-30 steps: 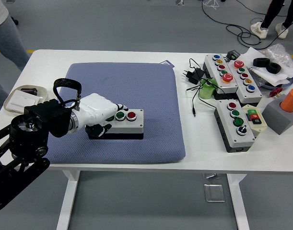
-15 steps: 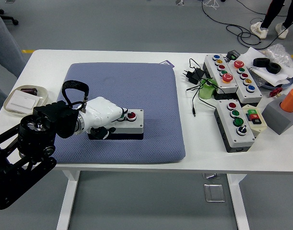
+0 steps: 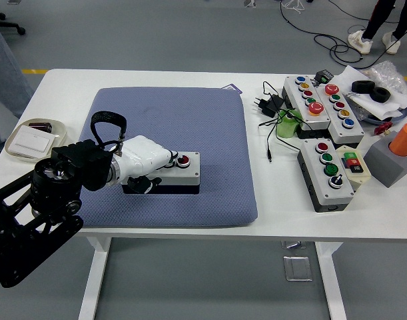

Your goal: Pick up the button,place it on the desk,press the button,press the button

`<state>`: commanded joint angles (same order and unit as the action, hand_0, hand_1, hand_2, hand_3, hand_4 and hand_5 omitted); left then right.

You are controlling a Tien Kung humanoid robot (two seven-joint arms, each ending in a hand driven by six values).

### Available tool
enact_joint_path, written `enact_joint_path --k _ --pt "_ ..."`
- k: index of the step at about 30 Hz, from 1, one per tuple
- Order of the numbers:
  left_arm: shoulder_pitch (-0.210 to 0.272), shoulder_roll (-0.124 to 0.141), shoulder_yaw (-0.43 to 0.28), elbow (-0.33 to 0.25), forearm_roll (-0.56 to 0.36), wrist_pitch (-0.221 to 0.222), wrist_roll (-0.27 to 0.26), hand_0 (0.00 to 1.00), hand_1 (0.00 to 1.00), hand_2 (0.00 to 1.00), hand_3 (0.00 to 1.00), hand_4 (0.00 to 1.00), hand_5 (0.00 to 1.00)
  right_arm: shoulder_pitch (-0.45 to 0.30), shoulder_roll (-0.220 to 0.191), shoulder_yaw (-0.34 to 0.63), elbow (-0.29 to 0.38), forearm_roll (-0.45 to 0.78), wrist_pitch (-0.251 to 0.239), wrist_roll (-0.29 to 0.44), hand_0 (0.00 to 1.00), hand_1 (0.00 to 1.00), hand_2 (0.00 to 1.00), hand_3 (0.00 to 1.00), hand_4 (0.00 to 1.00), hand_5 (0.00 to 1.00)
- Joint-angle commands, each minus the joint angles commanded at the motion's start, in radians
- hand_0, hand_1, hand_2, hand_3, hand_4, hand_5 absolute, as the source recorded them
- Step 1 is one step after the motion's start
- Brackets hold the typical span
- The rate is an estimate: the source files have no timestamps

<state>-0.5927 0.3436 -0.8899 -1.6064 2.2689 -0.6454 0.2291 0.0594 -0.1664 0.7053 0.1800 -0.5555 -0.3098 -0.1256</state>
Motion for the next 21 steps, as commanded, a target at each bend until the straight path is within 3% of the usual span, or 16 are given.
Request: enact_joint_path --k 21 --pt "0.009 0.008 0.015 0.001 0.0 0.0 0.005 0.094 0.037 0.062 0.899 0.514 0.002 -0.007 0.001 0.001 0.0 -0.001 0.001 -0.001 0.631 0.474 0.531 0.583 0.266 0.008"
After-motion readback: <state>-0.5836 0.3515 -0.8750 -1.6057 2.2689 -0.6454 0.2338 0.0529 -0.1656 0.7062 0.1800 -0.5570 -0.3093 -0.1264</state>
